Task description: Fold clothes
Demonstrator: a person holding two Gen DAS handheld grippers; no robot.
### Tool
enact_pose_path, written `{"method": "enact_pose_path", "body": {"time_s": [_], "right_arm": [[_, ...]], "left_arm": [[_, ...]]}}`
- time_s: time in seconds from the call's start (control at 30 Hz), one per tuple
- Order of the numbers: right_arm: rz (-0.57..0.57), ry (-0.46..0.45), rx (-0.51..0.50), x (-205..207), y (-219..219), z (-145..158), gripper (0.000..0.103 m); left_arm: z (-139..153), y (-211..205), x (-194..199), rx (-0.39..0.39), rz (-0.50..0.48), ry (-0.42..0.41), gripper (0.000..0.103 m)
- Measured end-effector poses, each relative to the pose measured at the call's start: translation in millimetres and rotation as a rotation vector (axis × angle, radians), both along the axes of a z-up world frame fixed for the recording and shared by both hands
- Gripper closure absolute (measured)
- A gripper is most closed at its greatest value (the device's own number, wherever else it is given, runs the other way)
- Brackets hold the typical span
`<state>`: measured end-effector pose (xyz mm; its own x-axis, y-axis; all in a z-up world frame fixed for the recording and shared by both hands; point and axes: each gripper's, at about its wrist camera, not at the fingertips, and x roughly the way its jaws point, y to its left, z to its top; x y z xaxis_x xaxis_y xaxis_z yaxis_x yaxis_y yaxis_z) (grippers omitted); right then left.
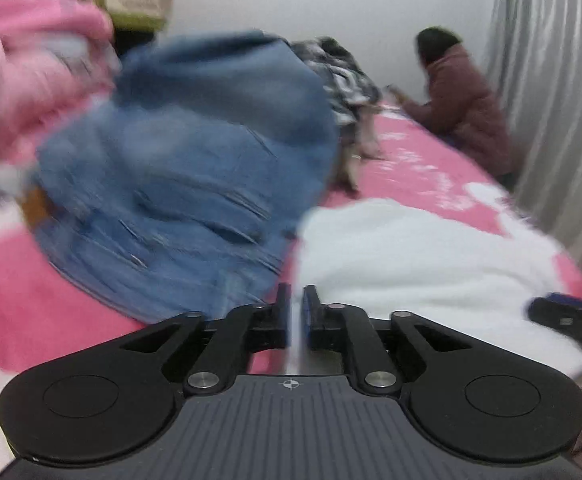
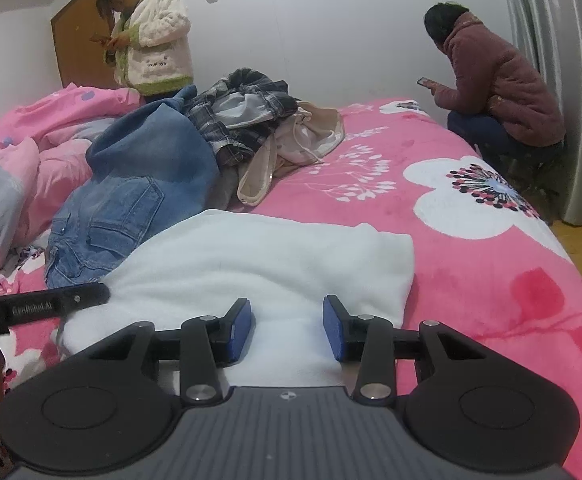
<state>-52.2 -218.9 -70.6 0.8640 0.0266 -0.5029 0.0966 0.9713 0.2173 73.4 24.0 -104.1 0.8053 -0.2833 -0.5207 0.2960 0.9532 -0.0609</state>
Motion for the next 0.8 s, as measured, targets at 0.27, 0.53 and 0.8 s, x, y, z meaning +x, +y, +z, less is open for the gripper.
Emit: {"method": "enact_pose_path", "body": {"time_s": [0.27,0.53,0.8], "right_arm": [[0.009,-0.012,0.012,-2,-3,-2,0.061],[0.021,-0.011,-0.022,-5,2,-1,0.061],[0.024,-0.015,-0.007,-12,-4,0,0.061]], "left_arm": [[7,-32,-52,-0.138,-0.394,0.029,0.084],[-12,24,-38,-0.159,-0.196,0.123,0.098],[8,66,-19,-0.140,-0.030,0.172,0.093]]}}
